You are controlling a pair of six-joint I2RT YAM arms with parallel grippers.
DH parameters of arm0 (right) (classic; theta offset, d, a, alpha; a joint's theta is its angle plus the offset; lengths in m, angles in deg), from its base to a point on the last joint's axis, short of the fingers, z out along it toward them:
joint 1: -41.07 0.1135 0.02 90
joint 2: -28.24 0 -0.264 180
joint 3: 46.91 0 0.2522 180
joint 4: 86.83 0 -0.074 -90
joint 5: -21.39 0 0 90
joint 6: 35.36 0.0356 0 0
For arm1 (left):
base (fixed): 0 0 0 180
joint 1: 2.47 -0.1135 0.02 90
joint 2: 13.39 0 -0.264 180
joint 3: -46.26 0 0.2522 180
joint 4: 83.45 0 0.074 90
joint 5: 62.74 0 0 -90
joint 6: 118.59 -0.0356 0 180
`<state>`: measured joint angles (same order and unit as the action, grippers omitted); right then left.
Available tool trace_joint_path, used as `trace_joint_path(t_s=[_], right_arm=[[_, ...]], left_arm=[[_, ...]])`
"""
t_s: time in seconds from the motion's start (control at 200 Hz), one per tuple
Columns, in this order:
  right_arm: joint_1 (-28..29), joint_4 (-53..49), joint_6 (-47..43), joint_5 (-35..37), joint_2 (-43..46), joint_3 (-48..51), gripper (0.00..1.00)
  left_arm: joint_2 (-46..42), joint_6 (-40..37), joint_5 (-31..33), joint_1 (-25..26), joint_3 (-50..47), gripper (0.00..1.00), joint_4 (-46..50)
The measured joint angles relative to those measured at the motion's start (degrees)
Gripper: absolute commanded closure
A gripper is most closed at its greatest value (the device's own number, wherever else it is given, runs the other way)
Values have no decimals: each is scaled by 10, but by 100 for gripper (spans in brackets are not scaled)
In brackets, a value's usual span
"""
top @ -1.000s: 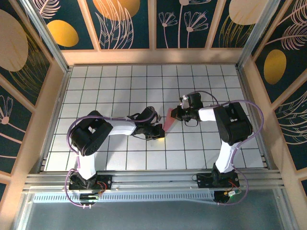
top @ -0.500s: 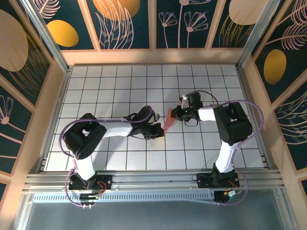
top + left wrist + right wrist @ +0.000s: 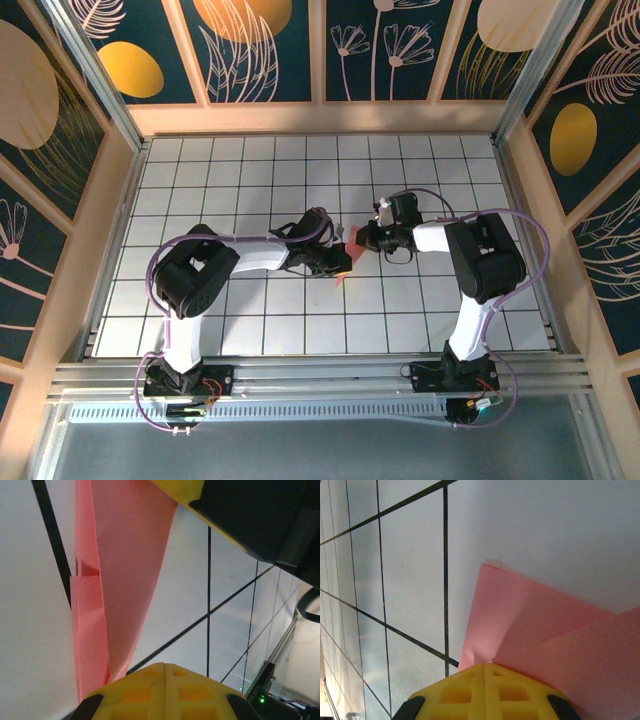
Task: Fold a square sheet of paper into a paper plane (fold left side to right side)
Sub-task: Fold the wing for the fifth time at the center of the table.
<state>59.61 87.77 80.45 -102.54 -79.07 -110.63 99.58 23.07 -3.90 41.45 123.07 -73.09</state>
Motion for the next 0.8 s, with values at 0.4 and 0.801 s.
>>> trace_joint_path(t_s=[0.4, 0.801], right_arm=[[3, -13, 0, 8, 0, -6, 100], [4, -28, -3, 11, -2, -14, 100]], left_arm=[[32, -15, -1, 0, 14, 100, 6], [18, -27, -1, 0, -20, 100, -23]])
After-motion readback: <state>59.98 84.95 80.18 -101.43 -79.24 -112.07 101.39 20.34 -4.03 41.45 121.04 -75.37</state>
